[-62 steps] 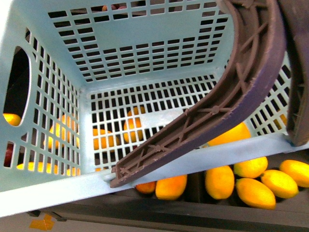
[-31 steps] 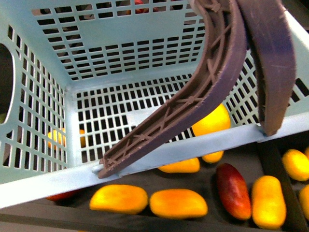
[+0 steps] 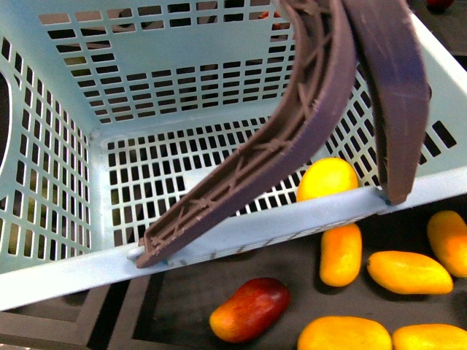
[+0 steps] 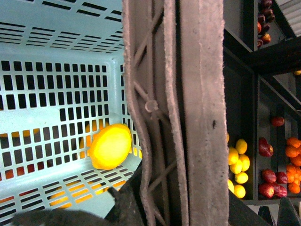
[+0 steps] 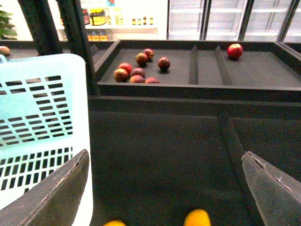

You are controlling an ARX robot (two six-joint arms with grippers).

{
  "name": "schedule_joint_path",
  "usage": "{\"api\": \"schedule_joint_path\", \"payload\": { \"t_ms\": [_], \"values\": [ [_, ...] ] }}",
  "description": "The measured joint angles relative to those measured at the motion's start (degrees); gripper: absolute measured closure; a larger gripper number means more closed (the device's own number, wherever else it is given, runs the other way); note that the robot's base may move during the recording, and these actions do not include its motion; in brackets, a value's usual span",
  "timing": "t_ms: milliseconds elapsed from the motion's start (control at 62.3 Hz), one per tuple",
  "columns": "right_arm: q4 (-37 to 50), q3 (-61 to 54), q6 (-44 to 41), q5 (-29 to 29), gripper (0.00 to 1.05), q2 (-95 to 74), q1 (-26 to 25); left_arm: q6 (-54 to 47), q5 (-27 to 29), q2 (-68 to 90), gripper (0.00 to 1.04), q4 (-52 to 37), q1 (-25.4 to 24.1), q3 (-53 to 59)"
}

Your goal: Pick lemon and mango into basket

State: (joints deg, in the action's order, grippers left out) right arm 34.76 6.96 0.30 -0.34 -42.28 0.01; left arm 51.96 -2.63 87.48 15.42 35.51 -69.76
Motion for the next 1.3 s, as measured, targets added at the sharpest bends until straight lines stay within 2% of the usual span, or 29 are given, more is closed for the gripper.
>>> {"api": "schedule_joint_path", "payload": {
  "t_ms": [161,177,193,209,225,273,305,353,385,449,562,706,819,931,1043,1236,1300],
  "values": [
    [0.00,0.00,0.00,0.11,0.09,0.00,0.07,-0.46,1.62,-0.02,0.90,0.00,-0.63,0.00],
    [-1.25,0.35,0.46,1.68,0.09,-0.24,0.35,-0.70,1.60,-0.02,0.90,0.00,-0.57,0.02],
    [-3.34,0.98,1.36,2.58,0.09,-0.59,0.87,-0.79,1.55,-0.02,0.90,0.00,-0.55,0.00],
    [-9.16,2.95,3.96,8.04,0.09,-1.03,1.88,-0.87,1.42,-0.02,0.90,0.00,-0.46,0.02],
    [-12.35,4.22,4.57,9.16,0.09,-1.44,2.38,-0.87,1.29,0.00,0.90,0.00,-0.44,0.02],
    [-26.82,10.14,11.58,19.67,0.09,-4.11,3.06,-0.77,0.76,0.02,0.90,0.02,-0.35,0.02],
    [-34.03,12.90,14.78,23.47,0.09,-5.99,2.69,-0.37,0.42,0.02,0.90,0.02,-0.13,0.02],
    [-40.54,14.58,16.92,24.35,0.09,-7.89,1.42,-0.33,0.22,0.00,0.90,0.02,0.11,0.02],
    [-42.73,14.78,17.38,23.67,0.09,-9.31,0.02,-0.35,-0.28,0.00,0.90,0.02,0.20,0.02],
    [-41.88,14.71,17.09,20.63,0.09,-12.35,-3.02,-0.15,-0.46,0.02,0.90,0.02,0.22,0.02],
    [-33.20,14.75,11.63,13.94,0.09,-20.96,-11.06,0.35,-0.76,0.02,0.90,0.00,0.48,0.00],
    [-24.57,15.04,0.76,4.85,0.09,-32.35,-17.81,0.37,-0.68,0.02,0.90,0.00,0.55,0.00],
    [-18.78,14.91,-10.47,-1.90,0.09,-38.80,-19.02,0.09,0.48,0.02,0.90,0.00,0.42,0.00],
    [-14.93,14.95,-22.38,-5.62,0.09,-44.65,-19.74,-0.15,0.61,0.02,0.90,0.00,0.37,0.00],
    [-14.86,15.56,-35.80,-8.74,0.09,-51.10,-20.41,0.02,-0.11,0.02,0.90,0.00,0.37,0.00],
    [-14.73,18.73,-53.44,-9.88,0.09,-61.77,-20.74,0.13,-0.42,0.02,0.90,0.00,0.42,-0.02],
    [-14.51,20.00,-56.76,-9.75,0.09,-64.83,-20.59,0.11,-0.42,0.02,0.90,0.00,0.46,0.00]
  ]
}}
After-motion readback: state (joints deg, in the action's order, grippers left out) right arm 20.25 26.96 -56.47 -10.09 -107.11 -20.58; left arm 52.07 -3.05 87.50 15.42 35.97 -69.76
